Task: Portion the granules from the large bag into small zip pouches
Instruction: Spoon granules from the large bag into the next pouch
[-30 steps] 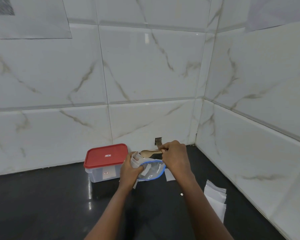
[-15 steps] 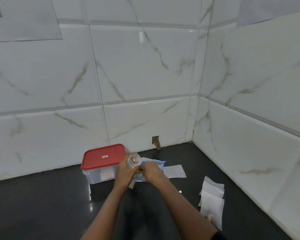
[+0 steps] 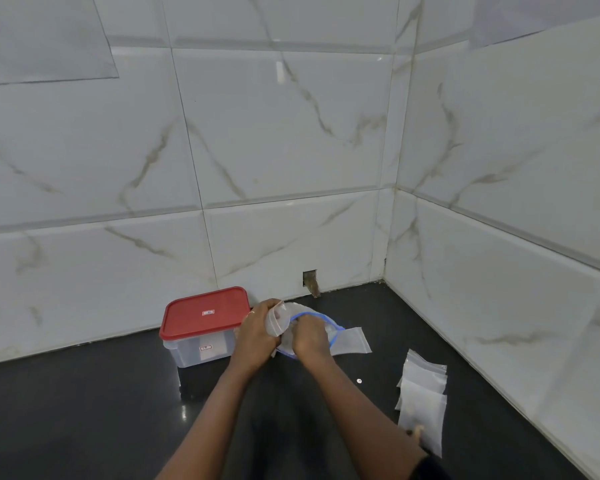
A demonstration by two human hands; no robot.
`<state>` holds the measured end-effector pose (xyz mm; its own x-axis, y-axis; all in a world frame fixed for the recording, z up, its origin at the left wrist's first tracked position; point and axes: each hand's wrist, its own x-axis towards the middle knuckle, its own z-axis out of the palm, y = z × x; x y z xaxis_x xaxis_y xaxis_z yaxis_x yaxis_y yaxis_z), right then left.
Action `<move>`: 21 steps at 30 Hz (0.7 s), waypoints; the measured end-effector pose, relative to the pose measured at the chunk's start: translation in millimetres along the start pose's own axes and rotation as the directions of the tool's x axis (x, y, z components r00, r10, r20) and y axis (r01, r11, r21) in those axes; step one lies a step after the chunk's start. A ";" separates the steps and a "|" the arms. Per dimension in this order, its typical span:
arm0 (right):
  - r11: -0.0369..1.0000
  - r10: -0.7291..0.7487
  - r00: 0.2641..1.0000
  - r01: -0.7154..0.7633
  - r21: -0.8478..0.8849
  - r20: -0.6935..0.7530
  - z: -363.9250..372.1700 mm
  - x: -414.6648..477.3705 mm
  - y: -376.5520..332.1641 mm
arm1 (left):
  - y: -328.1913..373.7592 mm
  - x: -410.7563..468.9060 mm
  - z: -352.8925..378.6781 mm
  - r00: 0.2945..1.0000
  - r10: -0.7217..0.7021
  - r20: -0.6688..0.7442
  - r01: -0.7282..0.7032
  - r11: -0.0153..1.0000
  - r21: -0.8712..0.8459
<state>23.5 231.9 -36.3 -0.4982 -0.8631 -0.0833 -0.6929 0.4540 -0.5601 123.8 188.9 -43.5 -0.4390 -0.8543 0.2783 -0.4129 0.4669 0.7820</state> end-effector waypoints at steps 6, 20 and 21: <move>0.980 0.155 0.987 -0.158 0.118 0.034 5.9 -0.9 14.1 | 6.8 -1.5 1.6 0.995 0.037 -0.095 -0.040 0.999 -0.026; 0.998 0.049 0.987 -0.054 0.029 0.151 47.4 4.7 3.5 | -4.8 -12.2 -5.2 0.986 0.028 -0.163 -0.044 0.995 -0.095; 0.992 0.100 0.974 -0.113 0.052 0.202 52.3 12.5 4.2 | -4.9 -12.9 -5.6 0.986 0.030 -0.165 -0.045 0.995 -0.090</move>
<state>41.7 211.5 -82.9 -0.4495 -0.8401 -0.3037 -0.6044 0.5364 -0.5891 135.9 196.4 -47.8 -0.3132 -0.8660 0.3898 -0.3188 0.4826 0.8158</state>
